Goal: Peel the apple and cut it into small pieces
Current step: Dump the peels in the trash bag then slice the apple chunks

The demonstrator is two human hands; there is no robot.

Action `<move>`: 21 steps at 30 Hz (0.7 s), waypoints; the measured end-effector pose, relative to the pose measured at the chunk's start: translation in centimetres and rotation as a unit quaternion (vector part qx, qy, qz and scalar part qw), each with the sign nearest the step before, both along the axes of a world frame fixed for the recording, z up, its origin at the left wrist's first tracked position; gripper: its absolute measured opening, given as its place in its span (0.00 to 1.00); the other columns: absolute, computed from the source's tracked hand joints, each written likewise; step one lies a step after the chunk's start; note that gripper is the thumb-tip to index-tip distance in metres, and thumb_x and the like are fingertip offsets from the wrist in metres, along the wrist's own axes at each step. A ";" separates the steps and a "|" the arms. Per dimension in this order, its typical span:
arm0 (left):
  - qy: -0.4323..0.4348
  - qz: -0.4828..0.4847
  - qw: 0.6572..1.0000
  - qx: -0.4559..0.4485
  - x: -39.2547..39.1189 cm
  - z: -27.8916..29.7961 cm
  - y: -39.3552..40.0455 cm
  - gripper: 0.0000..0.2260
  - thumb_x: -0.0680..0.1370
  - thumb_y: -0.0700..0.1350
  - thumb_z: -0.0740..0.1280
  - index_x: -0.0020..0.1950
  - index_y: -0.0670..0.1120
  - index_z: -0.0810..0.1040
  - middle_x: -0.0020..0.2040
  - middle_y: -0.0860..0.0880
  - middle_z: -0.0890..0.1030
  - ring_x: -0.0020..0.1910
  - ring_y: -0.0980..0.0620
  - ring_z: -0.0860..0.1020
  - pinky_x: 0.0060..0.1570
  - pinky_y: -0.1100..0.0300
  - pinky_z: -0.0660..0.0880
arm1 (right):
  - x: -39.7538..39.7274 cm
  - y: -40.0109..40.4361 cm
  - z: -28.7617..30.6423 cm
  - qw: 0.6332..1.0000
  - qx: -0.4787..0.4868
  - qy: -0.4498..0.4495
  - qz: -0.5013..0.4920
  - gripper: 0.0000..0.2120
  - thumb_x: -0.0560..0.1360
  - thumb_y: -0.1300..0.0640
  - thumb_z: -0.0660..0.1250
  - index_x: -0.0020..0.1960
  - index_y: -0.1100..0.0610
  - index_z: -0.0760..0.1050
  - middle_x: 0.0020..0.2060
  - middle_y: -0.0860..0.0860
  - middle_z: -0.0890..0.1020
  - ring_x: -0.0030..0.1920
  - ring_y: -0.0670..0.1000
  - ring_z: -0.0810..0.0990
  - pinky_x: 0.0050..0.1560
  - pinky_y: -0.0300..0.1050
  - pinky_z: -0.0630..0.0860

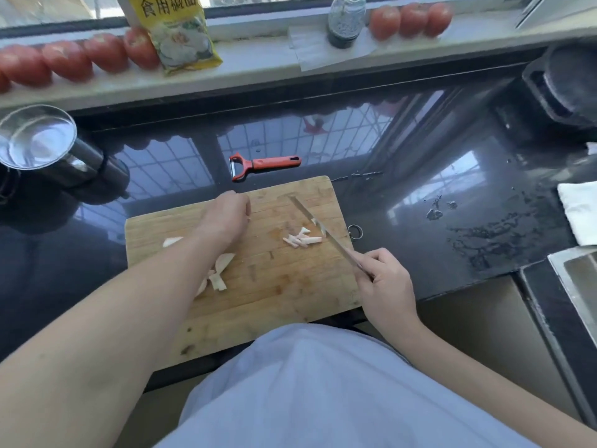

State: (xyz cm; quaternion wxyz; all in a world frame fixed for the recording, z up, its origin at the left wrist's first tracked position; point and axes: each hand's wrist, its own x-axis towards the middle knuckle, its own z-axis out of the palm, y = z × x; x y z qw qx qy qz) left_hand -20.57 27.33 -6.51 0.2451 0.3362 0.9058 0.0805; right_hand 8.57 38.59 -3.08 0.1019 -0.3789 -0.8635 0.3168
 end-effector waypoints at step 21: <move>0.081 0.191 0.977 0.046 -0.8 1.4 -5.4 0.11 0.84 0.45 0.58 0.61 0.46 0.77 0.55 0.44 0.81 0.51 0.42 0.77 0.47 0.47 0.76 | -0.9 -0.7 -0.7 0.997 -0.078 -0.026 0.009 0.26 0.76 0.65 0.65 0.60 0.35 0.79 0.39 0.44 0.74 0.41 0.44 0.75 0.38 0.36 0.68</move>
